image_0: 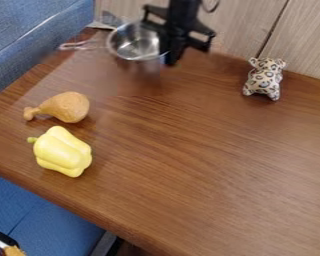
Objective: Move the silver pot to the centre of the table
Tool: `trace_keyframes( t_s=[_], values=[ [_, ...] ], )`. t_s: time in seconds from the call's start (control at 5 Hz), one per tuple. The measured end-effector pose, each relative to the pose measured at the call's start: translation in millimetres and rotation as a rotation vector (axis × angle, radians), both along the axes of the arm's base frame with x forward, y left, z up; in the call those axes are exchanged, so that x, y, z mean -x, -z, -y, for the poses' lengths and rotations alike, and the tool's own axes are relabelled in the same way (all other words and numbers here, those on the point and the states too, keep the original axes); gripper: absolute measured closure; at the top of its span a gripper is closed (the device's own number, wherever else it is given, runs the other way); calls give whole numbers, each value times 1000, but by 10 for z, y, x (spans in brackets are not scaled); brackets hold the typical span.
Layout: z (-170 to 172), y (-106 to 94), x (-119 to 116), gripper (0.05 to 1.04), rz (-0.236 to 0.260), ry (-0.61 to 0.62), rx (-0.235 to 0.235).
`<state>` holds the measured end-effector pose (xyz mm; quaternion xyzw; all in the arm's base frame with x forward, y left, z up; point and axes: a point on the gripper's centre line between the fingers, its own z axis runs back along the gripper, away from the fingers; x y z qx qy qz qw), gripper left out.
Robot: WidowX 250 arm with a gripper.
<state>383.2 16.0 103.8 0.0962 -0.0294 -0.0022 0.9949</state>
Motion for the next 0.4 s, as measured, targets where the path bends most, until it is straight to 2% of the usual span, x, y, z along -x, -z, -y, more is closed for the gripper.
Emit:
trace_keyframes(
  t_s=[0.2,0.4],
  values=[
    [348,-143,106,1004,44,138,27],
    [687,-206,332,1005,53,269,67]
  ],
)
